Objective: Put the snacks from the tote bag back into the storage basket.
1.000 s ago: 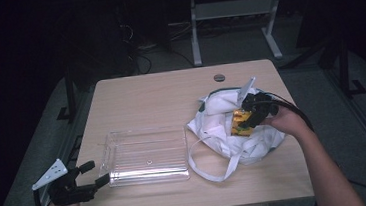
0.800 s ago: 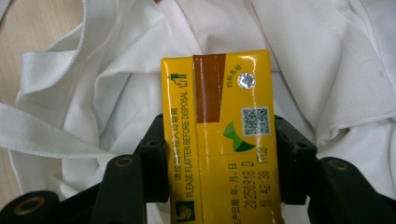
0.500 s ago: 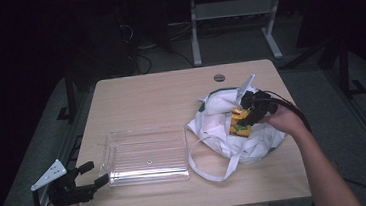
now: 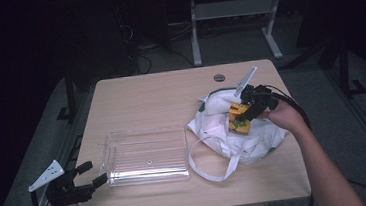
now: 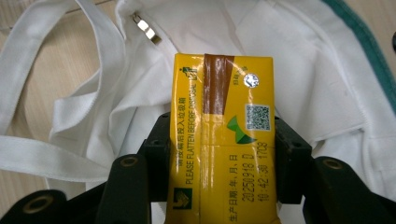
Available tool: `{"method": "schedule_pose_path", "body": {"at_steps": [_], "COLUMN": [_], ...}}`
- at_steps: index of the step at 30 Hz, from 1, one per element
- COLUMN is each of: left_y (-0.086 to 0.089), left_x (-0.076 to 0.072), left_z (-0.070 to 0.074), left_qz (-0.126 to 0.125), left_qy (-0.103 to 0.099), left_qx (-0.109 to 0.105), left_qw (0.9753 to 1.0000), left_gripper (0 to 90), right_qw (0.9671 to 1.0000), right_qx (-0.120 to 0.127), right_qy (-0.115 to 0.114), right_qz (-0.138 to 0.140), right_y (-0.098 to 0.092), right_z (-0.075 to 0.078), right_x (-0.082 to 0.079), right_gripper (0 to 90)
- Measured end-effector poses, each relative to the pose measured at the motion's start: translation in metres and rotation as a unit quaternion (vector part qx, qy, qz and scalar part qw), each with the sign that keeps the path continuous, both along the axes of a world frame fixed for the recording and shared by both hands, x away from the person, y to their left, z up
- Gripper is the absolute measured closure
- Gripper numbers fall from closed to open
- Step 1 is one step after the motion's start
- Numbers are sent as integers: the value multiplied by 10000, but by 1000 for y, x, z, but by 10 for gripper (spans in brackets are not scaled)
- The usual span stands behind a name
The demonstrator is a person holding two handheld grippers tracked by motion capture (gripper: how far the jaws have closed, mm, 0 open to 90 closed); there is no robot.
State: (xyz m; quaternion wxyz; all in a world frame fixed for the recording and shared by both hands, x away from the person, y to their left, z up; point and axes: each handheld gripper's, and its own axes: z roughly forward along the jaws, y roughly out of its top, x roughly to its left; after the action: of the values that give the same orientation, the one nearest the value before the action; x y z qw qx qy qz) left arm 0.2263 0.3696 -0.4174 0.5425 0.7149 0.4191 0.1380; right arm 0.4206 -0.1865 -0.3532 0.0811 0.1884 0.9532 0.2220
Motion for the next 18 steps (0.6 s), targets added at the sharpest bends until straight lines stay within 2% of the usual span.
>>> {"method": "schedule_pose_path", "body": {"at_steps": [5, 9, 18], "left_y": [1, 1, 2], "left_x": [0, 0, 0], "left_z": [0, -1, -1], "left_qz": [13, 18, 43], "left_qy": [-8, -18, -19], "left_qx": [-4, -28, -30], "left_qw": [10000, 10000, 10000], "left_gripper": [128, 127, 128], "right_qw": [10000, 9998, 9991], "right_qx": [1, 168, 261], "right_qy": [-34, -45, -201], "right_qz": [27, 76, 282], "right_y": [3, 5, 20], "right_z": [11, 25, 54], "right_x": [-2, -7, -21], "right_gripper": [510, 510, 510]}}
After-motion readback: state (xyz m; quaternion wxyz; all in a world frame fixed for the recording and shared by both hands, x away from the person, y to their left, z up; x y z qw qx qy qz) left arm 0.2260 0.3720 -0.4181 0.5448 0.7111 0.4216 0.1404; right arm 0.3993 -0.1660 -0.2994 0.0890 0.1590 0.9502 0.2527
